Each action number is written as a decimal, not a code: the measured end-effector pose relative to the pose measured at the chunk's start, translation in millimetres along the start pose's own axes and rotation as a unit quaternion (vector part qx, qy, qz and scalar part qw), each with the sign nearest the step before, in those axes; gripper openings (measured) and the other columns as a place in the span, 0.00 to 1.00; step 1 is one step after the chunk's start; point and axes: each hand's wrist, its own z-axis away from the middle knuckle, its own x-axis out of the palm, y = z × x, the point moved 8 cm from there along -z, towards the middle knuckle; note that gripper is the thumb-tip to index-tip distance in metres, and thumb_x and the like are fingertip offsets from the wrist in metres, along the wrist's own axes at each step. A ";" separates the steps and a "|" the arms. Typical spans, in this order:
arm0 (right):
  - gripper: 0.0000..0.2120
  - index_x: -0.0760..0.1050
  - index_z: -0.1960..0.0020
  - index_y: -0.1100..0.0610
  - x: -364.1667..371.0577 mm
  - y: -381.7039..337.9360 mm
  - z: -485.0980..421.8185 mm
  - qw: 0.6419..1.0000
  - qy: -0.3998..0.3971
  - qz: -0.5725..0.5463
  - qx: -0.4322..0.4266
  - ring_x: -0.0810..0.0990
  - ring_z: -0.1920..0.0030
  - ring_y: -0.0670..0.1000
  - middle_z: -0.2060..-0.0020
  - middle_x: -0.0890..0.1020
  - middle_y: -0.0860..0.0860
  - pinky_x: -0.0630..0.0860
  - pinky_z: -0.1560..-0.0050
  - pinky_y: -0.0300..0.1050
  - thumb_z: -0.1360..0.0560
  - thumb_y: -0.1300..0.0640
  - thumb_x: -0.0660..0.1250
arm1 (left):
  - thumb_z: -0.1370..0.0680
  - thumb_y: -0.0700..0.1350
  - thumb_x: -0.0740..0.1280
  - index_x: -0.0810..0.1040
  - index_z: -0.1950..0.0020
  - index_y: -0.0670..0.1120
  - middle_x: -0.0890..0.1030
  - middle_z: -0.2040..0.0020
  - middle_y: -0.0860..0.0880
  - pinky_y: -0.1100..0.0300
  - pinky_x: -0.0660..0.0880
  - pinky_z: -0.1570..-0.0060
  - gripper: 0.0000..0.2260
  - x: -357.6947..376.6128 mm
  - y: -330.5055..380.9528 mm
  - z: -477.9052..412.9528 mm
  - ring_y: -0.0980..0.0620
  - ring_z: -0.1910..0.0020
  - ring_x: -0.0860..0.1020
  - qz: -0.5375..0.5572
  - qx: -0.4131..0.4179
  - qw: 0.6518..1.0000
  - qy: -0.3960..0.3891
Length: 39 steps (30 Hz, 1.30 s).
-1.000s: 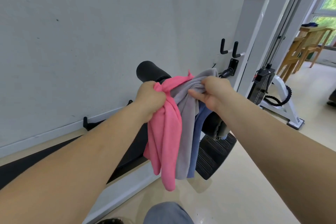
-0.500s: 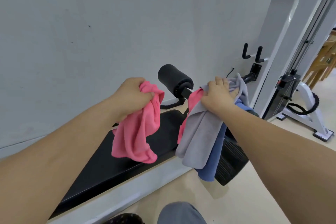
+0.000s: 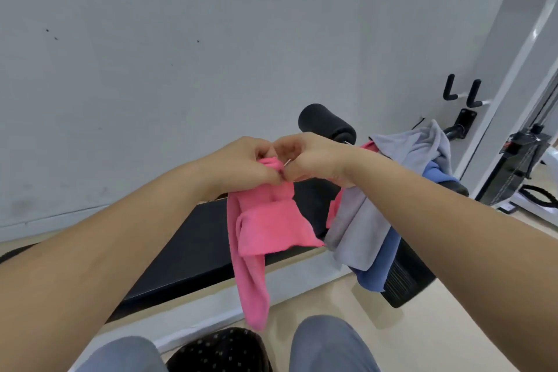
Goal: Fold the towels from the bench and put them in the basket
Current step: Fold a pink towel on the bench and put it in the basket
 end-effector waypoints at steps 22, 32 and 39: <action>0.11 0.69 0.62 0.53 106.8 -13.1 -18.2 0.964 0.156 0.208 -0.052 0.71 0.66 0.52 0.68 0.73 0.49 0.66 0.67 0.43 0.34 0.69 0.59 | 0.29 0.35 0.68 0.78 0.59 0.46 0.77 0.67 0.51 0.60 0.69 0.70 0.06 -81.1 -168.5 156.8 0.52 0.70 0.73 -0.114 -0.116 0.982 0.091; 0.01 0.72 0.58 0.53 55.8 67.5 -30.8 0.902 0.318 0.264 0.125 0.74 0.56 0.59 0.53 0.73 0.53 0.69 0.58 0.48 0.28 0.56 0.63 | 0.28 0.42 0.73 0.82 0.59 0.47 0.84 0.62 0.49 0.57 0.75 0.62 0.01 -77.8 -248.9 125.6 0.49 0.61 0.80 -0.093 -0.187 0.964 0.164; 0.12 0.63 0.60 0.53 105.5 126.6 -112.0 0.872 0.379 -0.264 0.163 0.84 0.68 0.61 0.62 0.75 0.56 0.79 0.72 0.47 0.25 0.70 0.55 | 0.25 0.42 0.70 0.81 0.58 0.48 0.82 0.60 0.49 0.52 0.79 0.59 0.03 -138.8 -331.7 131.9 0.47 0.58 0.81 -0.084 -0.266 0.891 0.359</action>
